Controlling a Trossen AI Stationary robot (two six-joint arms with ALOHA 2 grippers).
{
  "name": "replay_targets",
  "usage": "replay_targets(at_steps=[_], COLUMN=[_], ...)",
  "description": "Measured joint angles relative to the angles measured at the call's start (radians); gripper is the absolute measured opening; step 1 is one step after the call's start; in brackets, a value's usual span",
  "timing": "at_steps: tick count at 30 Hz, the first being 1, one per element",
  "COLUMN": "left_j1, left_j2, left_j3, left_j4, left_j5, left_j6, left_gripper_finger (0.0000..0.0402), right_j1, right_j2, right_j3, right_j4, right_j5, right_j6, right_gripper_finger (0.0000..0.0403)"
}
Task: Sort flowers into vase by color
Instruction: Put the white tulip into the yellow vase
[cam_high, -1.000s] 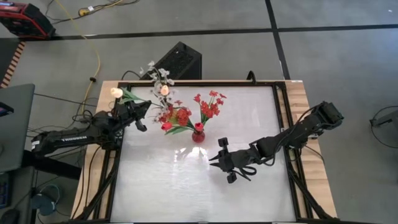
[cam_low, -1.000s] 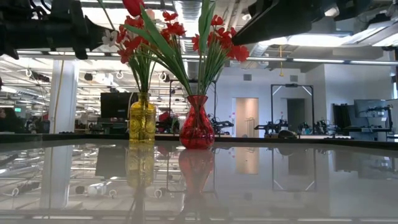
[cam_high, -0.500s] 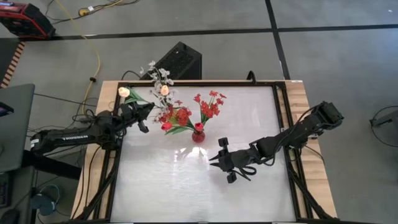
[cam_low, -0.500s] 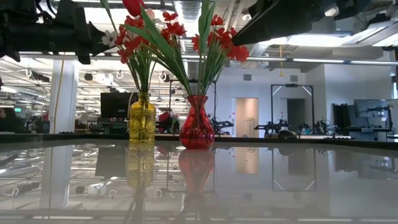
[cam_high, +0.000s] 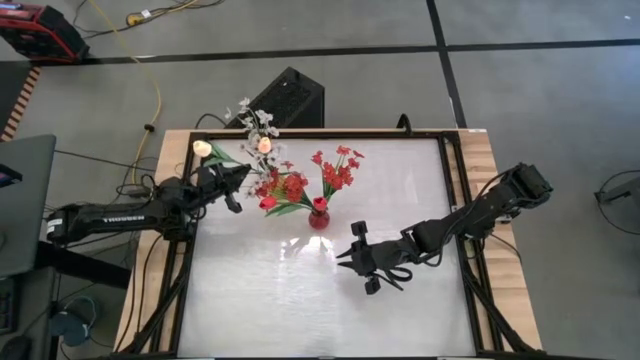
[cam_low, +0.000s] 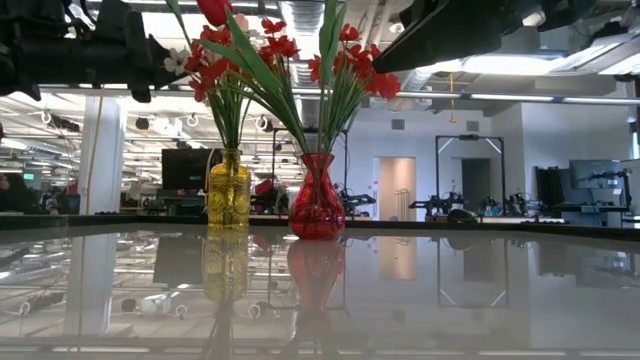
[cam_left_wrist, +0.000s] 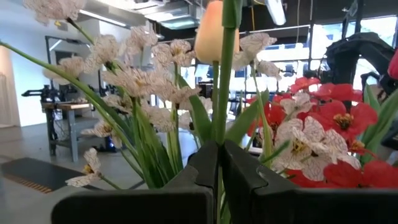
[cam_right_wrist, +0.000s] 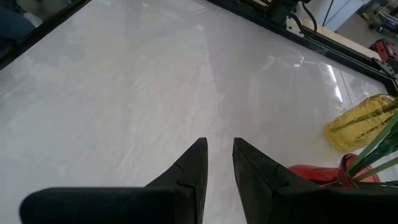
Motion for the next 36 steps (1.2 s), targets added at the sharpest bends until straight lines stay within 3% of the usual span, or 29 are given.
replay_targets(at_steps=[15, 36], left_j1=[0.0, 0.0], left_j2=[0.092, 0.09], left_j3=[0.0, 0.0], left_j4=[0.034, -0.017], left_j5=[-0.012, -0.083], left_j6=[0.03, 0.0], left_gripper_finger=[0.0, 0.0], right_j1=[0.008, 0.021], right_j2=[0.0, -0.001], right_j3=[0.0, 0.0], right_j4=[0.0, -0.007], right_j5=[0.0, 0.0], right_j6=[0.009, 0.013], right_gripper_finger=[0.0101, 0.0101])
